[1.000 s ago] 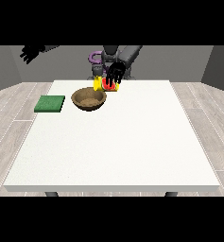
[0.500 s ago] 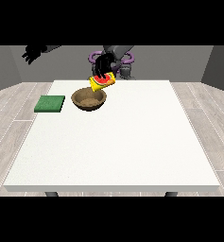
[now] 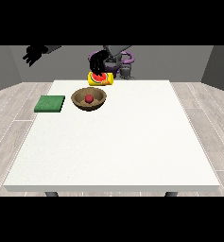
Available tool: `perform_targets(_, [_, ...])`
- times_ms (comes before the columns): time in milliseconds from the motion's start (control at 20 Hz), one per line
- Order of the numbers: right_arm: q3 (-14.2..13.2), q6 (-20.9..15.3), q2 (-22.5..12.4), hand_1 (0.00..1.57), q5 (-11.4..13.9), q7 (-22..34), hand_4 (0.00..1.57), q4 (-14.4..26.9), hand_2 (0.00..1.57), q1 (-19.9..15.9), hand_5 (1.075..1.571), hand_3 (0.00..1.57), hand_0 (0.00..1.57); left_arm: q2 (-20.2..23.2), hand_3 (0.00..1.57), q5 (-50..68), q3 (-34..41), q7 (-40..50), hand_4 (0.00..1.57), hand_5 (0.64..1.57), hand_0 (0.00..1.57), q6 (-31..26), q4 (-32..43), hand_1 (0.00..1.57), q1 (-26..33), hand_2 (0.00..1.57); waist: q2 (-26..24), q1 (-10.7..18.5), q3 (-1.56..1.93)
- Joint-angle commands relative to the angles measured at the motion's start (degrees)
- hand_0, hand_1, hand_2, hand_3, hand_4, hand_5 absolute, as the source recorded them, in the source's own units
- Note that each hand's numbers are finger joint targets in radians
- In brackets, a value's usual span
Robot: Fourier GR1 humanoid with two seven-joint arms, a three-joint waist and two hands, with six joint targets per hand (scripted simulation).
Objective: Pick the cup and pour the ball into the bowl, then pick the bowl and place it on the pad
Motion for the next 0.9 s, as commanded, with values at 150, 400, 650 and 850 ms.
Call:
perform_targets(150, [-1.7,-2.4,-1.7,0.0,-0.4,3.3,0.74,0.3,0.0,1.5,1.551,0.11,0.0,3.7,1.54,6.6,10.0,-2.6,1.11,1.556,0.75,9.3,-7.5,0.75,3.2,1.57,-2.7,4.9,-0.12])
perform_targets(400, [-1.5,-5.5,0.4,0.0,1.1,2.0,0.76,-0.9,0.0,3.7,1.556,0.11,0.0,7.2,0.88,25.8,25.6,-12.9,1.3,1.555,0.8,15.0,-15.9,0.8,8.6,1.19,-4.7,10.4,-0.52])
perform_targets(650, [-1.0,-8.2,2.0,0.0,2.5,0.9,0.78,-0.7,0.0,2.9,1.556,0.0,0.0,6.3,0.0,46.4,42.2,-18.6,1.15,1.568,0.0,13.9,-23.8,0.0,7.7,0.0,-1.5,14.0,-0.88])
perform_targets(850, [-0.6,-11.2,5.1,0.0,3.2,-0.1,0.78,-0.2,0.0,3.7,1.558,0.0,0.0,9.0,0.0,61.9,51.8,-24.2,1.06,1.57,0.0,3.9,-27.8,0.0,8.0,0.0,0.2,16.9,-0.55])
